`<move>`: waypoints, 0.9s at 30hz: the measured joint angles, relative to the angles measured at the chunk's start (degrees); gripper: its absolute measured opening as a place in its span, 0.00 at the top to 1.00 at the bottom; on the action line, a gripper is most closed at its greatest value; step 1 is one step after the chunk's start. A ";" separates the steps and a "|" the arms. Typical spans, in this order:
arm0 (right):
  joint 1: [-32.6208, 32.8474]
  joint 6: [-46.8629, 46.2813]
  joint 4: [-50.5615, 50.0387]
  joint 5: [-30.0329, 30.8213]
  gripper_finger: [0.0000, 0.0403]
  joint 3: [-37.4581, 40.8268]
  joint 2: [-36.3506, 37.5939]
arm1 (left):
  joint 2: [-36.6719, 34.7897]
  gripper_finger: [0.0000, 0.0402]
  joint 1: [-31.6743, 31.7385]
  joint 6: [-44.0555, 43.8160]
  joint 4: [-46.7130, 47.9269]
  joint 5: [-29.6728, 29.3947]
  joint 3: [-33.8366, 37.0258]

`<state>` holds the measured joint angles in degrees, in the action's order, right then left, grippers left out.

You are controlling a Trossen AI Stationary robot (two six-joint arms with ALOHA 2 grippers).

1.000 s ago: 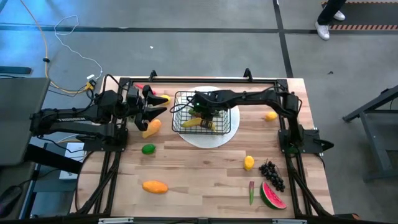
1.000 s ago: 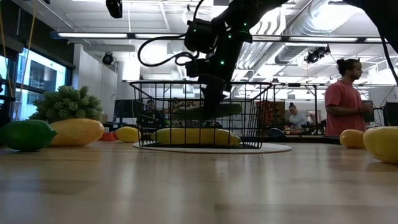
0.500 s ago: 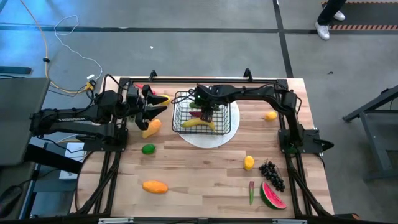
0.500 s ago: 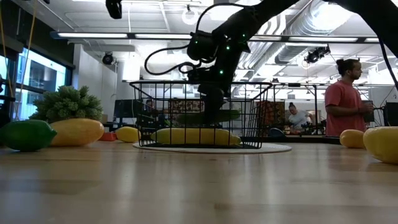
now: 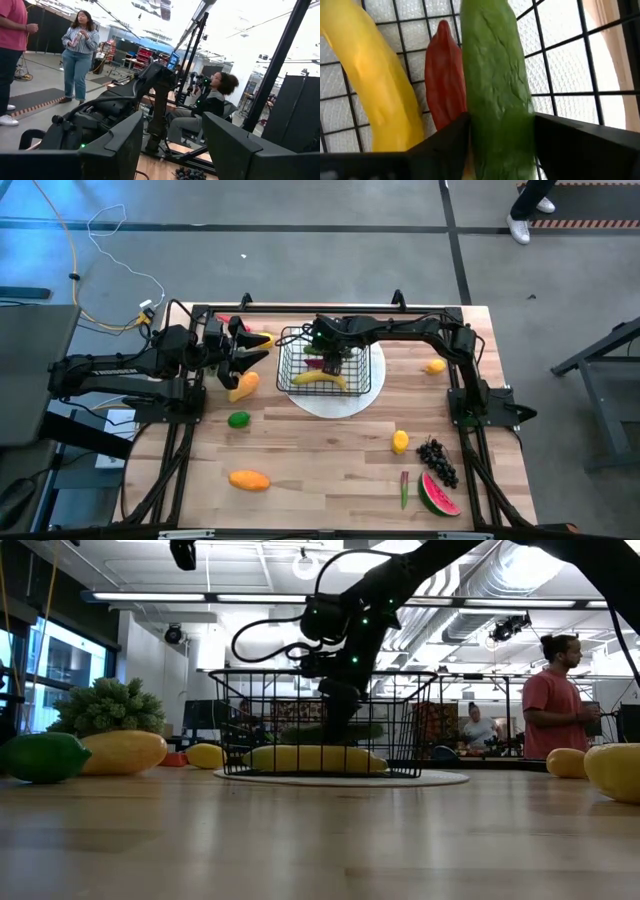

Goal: Build produce basket
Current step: Put the green cucumber into the wire basket, then put the top right yellow lemon into the wire basket

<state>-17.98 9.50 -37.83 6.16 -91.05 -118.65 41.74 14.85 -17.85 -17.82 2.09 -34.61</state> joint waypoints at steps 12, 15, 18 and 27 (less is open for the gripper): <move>0.00 3.33 -1.83 0.19 0.37 0.00 2.99 | -0.01 0.52 -0.02 0.00 0.01 -1.27 0.00; 0.00 3.45 -4.15 -0.49 0.37 0.00 5.53 | 0.00 0.52 -0.01 0.00 0.04 -1.27 0.00; 0.18 2.50 -8.68 -0.85 0.37 0.02 9.00 | 0.00 0.52 -0.01 0.00 0.29 -1.27 0.00; 4.56 -6.38 -10.86 -2.50 0.37 9.44 25.48 | -0.02 0.52 -0.02 0.01 1.25 -1.27 0.00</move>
<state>-13.42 3.11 -48.69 3.67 -81.61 -93.17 41.71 14.83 -17.83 -16.57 0.82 -34.61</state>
